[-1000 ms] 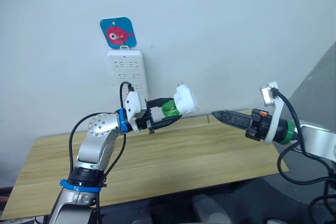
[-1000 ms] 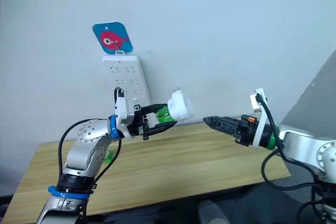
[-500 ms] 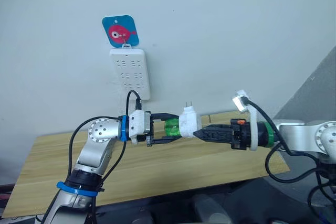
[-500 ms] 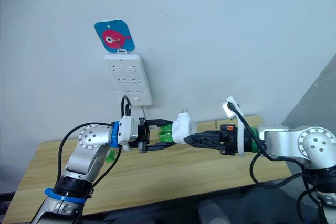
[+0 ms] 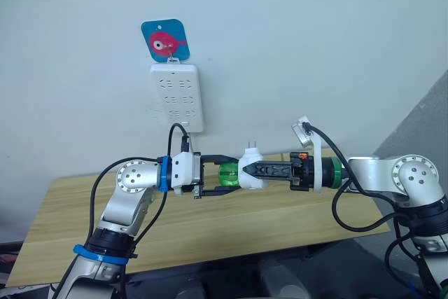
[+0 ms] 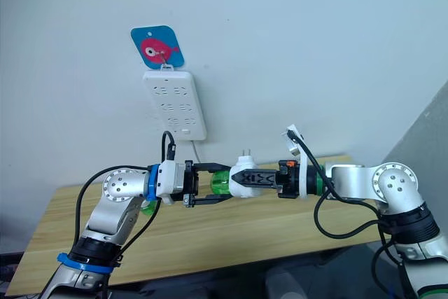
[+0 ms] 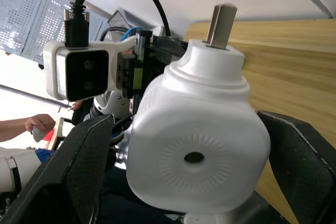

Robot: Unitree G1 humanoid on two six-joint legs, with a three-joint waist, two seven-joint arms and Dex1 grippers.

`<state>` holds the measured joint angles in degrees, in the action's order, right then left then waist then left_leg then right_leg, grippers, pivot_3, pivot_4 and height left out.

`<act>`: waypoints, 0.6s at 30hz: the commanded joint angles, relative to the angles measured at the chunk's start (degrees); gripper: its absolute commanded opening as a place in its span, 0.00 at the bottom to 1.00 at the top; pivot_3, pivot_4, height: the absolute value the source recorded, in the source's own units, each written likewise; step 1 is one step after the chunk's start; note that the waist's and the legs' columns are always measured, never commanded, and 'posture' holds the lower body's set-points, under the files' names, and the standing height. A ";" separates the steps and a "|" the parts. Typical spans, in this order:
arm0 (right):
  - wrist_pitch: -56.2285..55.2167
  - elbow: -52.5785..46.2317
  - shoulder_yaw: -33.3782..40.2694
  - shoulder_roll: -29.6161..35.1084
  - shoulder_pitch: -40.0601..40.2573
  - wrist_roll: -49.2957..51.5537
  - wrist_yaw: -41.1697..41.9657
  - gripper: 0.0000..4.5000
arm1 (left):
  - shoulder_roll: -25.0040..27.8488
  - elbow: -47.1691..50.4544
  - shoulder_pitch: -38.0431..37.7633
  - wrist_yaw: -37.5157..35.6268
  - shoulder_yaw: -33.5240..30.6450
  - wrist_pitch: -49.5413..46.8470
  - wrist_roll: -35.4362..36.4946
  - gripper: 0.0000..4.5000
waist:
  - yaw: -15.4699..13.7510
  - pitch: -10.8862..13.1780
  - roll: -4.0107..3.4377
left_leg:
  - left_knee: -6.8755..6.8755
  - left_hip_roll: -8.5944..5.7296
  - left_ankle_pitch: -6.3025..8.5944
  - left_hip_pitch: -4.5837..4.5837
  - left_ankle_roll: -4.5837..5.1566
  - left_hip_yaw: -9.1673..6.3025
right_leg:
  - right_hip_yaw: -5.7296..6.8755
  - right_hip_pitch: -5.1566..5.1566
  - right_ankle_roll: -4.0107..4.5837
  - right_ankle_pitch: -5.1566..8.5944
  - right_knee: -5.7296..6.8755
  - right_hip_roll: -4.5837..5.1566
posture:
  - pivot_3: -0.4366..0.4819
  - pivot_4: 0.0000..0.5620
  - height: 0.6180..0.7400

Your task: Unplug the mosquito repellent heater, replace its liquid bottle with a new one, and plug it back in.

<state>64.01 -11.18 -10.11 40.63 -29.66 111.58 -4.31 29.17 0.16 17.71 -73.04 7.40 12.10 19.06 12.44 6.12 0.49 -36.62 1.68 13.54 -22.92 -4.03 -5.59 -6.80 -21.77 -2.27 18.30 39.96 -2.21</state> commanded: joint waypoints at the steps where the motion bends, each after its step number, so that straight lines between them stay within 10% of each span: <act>1: -0.20 -0.09 0.64 -1.47 -1.20 1.42 0.16 1.00 | 0.27 2.04 0.69 0.55 -0.41 0.89 0.68 0.51 | 0.01 0.00 0.00 | 0.00 0.01 0.00 0.00 0.00 -0.01 | 0.00 0.00 0.00 0.00 0.00 -0.01 | 0.25 0.12 0.94; 8: 1.35 1.15 0.75 -3.32 -1.43 1.42 1.82 0.67 | 0.27 1.96 1.02 0.68 -0.47 1.06 0.69 0.51 | -0.01 0.00 0.00 | 0.00 0.00 0.00 -0.01 0.00 0.00 | -0.01 0.00 -0.01 0.00 0.00 -0.01 | 0.26 0.12 0.94; 18: 0.75 0.92 1.17 -4.54 -2.94 1.42 1.95 0.67 | 5.51 4.85 1.47 -0.17 0.59 -16.15 4.47 0.51 | 0.07 0.00 0.00 | 0.00 0.01 0.00 0.00 0.00 -0.02 | 0.00 -0.01 -0.01 0.00 0.01 -0.02 | 0.26 0.11 0.94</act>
<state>64.96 -8.12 -10.25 36.69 -29.98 110.89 -4.35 32.19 3.10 18.15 -73.42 7.78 5.28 21.20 12.51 6.12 0.49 -36.61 1.69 13.54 -22.92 -4.03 -5.62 -6.79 -21.78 -2.28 18.30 39.97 -2.24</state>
